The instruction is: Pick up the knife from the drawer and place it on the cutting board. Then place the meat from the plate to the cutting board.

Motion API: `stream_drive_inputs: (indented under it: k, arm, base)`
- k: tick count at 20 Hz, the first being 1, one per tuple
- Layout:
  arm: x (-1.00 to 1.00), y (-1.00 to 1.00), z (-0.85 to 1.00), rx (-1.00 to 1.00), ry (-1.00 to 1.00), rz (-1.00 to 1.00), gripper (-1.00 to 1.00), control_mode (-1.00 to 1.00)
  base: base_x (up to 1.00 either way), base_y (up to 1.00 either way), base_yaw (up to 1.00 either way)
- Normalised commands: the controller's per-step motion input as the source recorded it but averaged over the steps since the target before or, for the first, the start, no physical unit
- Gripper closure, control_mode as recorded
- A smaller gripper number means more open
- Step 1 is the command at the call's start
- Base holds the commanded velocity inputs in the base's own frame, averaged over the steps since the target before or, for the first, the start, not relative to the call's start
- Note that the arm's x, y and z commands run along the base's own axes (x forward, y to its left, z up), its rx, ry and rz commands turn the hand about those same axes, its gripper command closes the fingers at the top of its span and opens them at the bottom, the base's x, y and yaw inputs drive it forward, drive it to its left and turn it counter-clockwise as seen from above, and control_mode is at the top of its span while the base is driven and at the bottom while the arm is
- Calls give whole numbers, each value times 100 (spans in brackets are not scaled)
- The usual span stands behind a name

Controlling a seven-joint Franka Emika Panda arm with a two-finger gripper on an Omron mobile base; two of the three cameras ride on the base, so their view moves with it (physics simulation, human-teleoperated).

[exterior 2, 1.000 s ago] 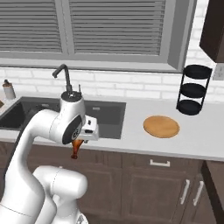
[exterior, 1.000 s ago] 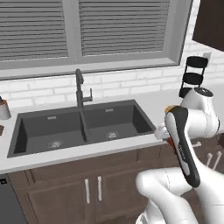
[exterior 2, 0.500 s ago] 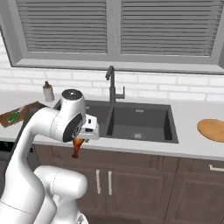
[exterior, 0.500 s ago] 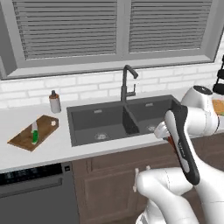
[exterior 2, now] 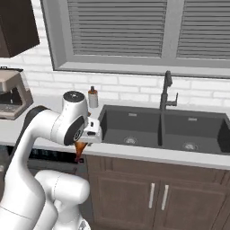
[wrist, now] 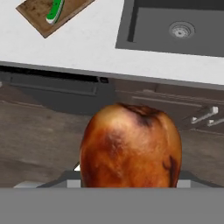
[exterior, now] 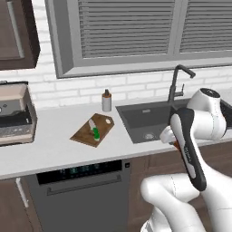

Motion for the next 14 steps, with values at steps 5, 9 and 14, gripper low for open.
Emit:
stream_drive_inputs:
  k: [5,9,14]
  arm:
    - [0,0,0,0,0,0,100,100]
    - [0,0,0,0,0,0,100,100]
    - [0,0,0,0,0,0,100,100]
  base:
    - [44,51,8]
    - [34,37,8]
    - [5,47,10]
